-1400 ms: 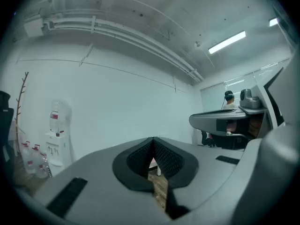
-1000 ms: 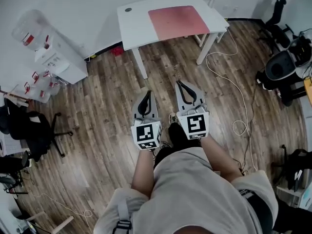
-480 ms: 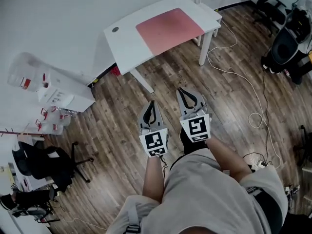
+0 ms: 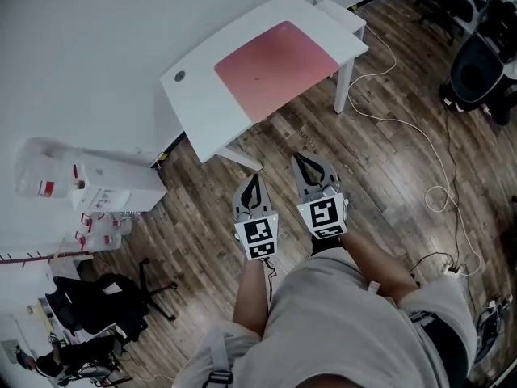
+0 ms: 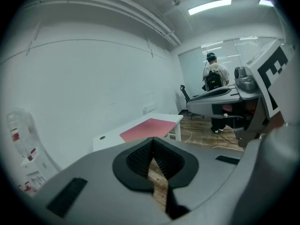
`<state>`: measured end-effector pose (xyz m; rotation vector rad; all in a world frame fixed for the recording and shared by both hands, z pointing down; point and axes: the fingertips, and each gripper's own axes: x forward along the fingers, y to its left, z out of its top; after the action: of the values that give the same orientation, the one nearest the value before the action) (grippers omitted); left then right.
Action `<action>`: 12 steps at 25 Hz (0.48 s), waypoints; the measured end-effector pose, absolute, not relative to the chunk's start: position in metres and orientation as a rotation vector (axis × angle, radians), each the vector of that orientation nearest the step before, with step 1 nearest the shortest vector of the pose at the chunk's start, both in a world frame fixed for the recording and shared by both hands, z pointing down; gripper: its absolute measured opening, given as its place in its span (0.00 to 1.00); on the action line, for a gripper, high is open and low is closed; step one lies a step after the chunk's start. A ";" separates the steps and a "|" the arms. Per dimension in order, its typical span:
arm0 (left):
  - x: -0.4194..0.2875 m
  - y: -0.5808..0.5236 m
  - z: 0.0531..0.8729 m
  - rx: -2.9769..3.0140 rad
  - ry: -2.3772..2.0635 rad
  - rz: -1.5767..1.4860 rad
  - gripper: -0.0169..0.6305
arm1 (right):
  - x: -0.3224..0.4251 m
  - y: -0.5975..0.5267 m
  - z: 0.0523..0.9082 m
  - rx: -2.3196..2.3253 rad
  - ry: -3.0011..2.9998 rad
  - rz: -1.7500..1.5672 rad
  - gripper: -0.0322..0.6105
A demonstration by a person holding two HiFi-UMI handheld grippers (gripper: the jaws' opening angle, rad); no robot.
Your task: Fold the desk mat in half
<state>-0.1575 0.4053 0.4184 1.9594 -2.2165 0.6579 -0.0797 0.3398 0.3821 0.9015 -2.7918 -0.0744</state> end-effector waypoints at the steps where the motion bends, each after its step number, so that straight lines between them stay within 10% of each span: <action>1: -0.159 0.394 0.424 1.970 -2.195 0.683 0.04 | -0.080 0.330 0.387 0.909 -2.778 -0.059 0.11; 12: -0.167 0.332 0.480 1.923 -2.053 0.722 0.04 | -0.083 0.280 0.437 0.826 -2.670 -0.072 0.11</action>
<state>-0.1671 0.3316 0.4800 1.9227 -2.0533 0.7225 -0.0835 0.2797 0.4373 0.8264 -2.6696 -0.0717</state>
